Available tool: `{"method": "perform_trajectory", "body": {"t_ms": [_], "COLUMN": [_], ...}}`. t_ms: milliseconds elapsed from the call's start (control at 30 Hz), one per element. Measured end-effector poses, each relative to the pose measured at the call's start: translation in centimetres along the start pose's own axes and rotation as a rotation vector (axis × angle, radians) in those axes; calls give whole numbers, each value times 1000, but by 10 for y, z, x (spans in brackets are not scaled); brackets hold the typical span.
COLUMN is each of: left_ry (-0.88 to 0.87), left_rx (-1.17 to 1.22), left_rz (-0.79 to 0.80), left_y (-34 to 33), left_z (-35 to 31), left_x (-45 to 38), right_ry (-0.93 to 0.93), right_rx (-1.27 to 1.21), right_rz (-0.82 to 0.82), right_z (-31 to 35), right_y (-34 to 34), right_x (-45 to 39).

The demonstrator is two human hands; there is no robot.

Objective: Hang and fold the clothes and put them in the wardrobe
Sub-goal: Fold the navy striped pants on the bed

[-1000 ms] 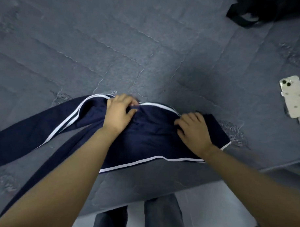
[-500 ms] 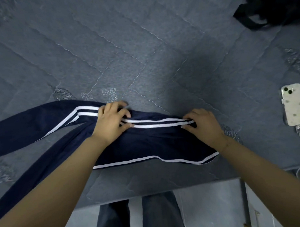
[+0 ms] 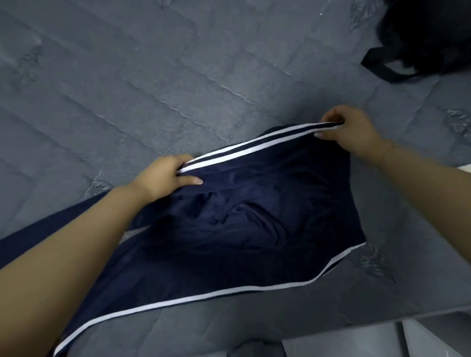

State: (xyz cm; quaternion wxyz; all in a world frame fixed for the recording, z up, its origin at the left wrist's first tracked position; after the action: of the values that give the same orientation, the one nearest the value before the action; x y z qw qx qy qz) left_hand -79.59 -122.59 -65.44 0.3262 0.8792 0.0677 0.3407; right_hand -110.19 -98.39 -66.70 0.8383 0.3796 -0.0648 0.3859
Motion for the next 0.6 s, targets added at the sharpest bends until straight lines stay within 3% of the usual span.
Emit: {"method": "perform_trajectory", "body": {"t_ms": [267, 433, 500, 600], "left_ry": [92, 163, 125, 88], "left_rx": [287, 276, 267, 249], "left_rz": [-239, -426, -472, -493], "left_y": [31, 20, 17, 13], "left_z": [-3, 23, 27, 31], "left_x": [-98, -108, -99, -62], "right_ry": [-34, 103, 221, 416], "right_rx": [185, 498, 578, 651], "right_rz": [-202, -294, -257, -45], "right_z": [-17, -4, 9, 32], "right_y": [3, -17, -33, -64], "right_x": [-62, -40, -21, 13]}}
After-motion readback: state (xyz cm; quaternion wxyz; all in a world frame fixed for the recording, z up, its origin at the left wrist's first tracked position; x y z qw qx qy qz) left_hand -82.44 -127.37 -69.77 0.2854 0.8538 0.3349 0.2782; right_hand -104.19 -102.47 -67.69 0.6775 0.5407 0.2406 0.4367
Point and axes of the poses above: each hand's wrist, its own x-axis away from the middle knuckle, its own y-axis out of the back of the hand, z = x × y, the point moved 3 cm from there along -x, towards the middle knuckle, and after that the axes turned 3 degrees about -z, right-handed, at the moved point
